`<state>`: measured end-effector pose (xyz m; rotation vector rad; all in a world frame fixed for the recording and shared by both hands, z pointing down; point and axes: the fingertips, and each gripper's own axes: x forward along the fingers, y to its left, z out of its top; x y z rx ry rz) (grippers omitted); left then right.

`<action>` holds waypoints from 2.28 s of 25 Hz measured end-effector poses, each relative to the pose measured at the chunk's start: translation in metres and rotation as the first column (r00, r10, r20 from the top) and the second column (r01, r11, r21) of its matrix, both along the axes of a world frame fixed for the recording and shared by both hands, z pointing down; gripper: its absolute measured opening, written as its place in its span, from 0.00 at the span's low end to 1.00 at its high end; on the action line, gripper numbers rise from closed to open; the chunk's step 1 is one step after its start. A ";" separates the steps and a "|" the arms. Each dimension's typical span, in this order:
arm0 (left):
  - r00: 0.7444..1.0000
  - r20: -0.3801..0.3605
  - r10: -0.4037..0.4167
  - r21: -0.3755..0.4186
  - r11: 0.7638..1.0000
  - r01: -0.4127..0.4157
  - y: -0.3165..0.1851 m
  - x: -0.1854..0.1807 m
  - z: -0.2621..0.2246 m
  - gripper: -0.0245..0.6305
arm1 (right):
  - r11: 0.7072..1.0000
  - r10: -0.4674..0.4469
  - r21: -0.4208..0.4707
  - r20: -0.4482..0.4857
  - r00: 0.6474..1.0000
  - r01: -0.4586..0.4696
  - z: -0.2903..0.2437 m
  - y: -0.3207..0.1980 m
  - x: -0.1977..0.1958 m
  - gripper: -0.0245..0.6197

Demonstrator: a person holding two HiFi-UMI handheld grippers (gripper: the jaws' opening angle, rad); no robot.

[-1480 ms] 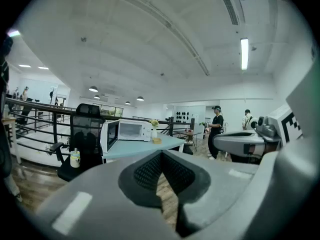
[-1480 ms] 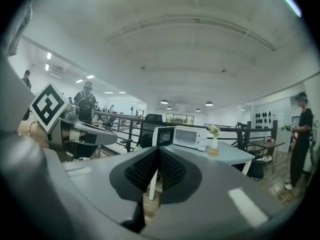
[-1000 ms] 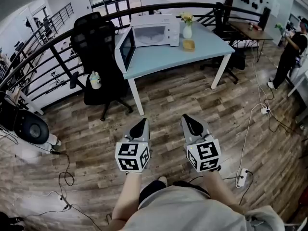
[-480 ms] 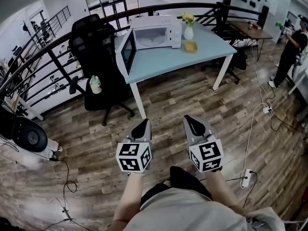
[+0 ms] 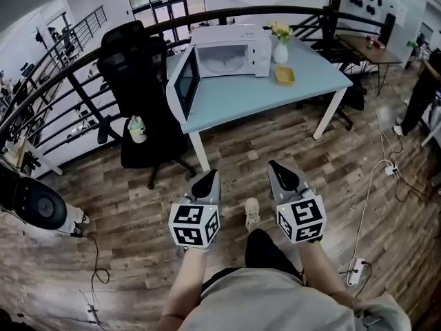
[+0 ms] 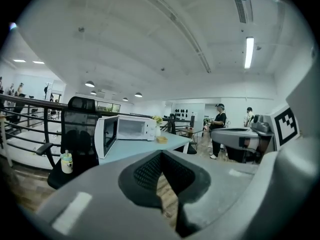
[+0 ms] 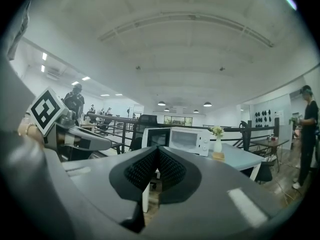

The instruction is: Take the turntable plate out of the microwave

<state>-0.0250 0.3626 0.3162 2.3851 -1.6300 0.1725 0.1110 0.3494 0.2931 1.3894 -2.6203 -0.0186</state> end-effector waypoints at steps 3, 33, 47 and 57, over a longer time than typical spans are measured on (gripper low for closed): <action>1.000 -0.013 -0.015 -0.004 1.000 0.015 -0.052 -0.004 0.010 0.04 | 1.000 -0.004 0.003 -0.018 1.000 0.004 0.007 -0.058 0.000 0.07; 0.992 -0.002 -0.123 -0.107 0.987 0.122 -0.425 -0.023 0.029 0.04 | 0.975 -0.123 -0.179 0.060 0.991 0.132 0.051 -0.442 -0.043 0.08; 0.991 -0.011 -0.131 -0.171 0.977 0.127 -0.490 -0.043 0.072 0.04 | 0.945 -0.118 -0.291 0.122 0.986 0.149 0.080 -0.506 -0.075 0.15; 0.990 -0.024 -0.138 -0.229 0.965 0.129 -0.528 -0.065 0.102 0.04 | 0.923 -0.050 -0.370 0.163 0.985 0.108 0.113 -0.544 -0.097 0.15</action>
